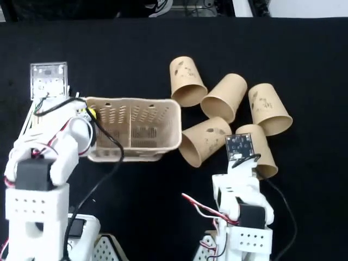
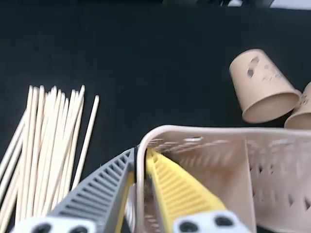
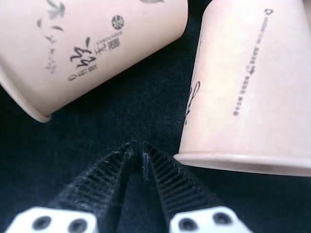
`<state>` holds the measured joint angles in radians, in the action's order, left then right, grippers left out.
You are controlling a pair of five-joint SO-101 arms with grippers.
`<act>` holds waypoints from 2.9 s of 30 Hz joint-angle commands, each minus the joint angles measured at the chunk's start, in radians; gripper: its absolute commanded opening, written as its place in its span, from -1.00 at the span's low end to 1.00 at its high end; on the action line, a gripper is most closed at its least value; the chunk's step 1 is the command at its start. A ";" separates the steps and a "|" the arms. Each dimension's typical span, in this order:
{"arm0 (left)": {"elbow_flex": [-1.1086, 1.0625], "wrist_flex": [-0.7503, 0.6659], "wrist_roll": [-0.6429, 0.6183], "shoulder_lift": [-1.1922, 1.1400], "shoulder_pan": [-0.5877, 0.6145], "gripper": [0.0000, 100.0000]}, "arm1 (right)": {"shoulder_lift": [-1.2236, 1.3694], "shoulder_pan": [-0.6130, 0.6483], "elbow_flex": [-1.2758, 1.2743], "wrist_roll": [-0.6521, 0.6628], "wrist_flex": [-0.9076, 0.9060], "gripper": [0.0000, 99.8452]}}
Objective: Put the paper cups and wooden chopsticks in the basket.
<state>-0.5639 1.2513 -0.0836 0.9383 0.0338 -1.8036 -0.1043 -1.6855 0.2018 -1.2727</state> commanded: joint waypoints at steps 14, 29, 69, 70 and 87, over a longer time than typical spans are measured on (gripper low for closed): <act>0.418 0.318 -0.092 -0.121 0.117 -0.39 | -0.036 -0.009 -0.001 0.006 -0.003 -0.97; 0.463 0.506 0.038 0.012 0.559 -0.40 | -0.036 -0.009 -0.001 0.006 -0.003 -0.97; -1.092 -0.112 0.298 0.887 0.553 -0.80 | -0.036 0.224 0.484 0.428 -0.147 -0.51; -1.090 -0.112 0.302 0.887 0.553 -0.80 | -0.018 0.292 0.472 0.427 -0.146 -0.48; -1.095 -0.112 0.315 0.887 0.555 -0.80 | 0.334 0.358 0.128 0.353 0.523 -0.32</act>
<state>-1.6671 1.1577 0.2110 1.8174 0.5923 -1.4630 0.3897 -1.4876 0.4503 -0.9137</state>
